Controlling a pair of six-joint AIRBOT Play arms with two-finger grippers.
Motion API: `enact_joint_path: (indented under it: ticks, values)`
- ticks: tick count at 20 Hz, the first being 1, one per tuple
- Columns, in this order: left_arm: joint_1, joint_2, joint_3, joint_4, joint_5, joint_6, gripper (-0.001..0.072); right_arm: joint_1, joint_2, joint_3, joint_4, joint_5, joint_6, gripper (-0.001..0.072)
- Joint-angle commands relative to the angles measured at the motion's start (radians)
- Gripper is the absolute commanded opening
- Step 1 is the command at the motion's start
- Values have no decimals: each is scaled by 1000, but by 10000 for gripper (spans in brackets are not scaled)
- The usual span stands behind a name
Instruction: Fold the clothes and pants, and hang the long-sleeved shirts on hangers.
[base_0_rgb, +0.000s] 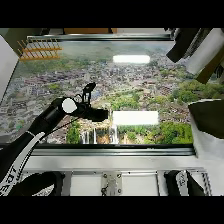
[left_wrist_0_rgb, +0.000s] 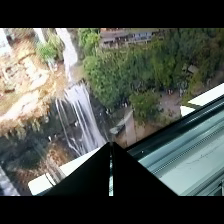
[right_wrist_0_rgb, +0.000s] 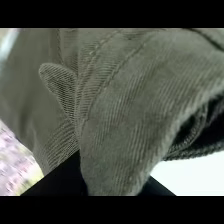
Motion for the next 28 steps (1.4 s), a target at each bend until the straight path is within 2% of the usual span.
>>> enact_joint_path:
  ticks: [1,2,3,5,6,8,10,12,14,18,19,24,28]
  values:
    - [1,-1,-1,3,0,0,22,0,9,-78,-42,18,17,42]
    - [1,-1,-1,3,-1,0,22,0,8,-79,-56,18,17,45]
    - [1,-1,-1,3,-2,0,22,-1,10,-79,-77,18,18,113]
    - [1,-1,-1,3,-5,0,22,-2,10,-79,-134,18,17,581]
    - [1,-1,-1,3,-4,0,22,-2,11,-76,-173,18,17,659]
    - [1,-1,-1,3,-4,5,22,-2,11,-57,-267,17,17,655]
    - [1,-1,-1,3,-4,12,22,-1,12,-16,-281,9,-21,654]
    - [1,-1,-1,3,-2,11,22,20,37,0,-193,-34,-72,654]
    - [1,-1,-1,3,4,11,22,83,75,-1,-36,-74,-129,655]
    - [1,-1,-1,2,3,11,22,332,105,-12,290,-76,-232,654]
    - [1,-1,-1,2,2,11,22,400,105,-18,330,-76,-235,654]
    - [1,-1,-1,0,3,11,22,709,90,-51,341,-68,-256,654]
    - [1,-1,-1,0,3,11,22,820,85,-58,341,-69,-256,651]
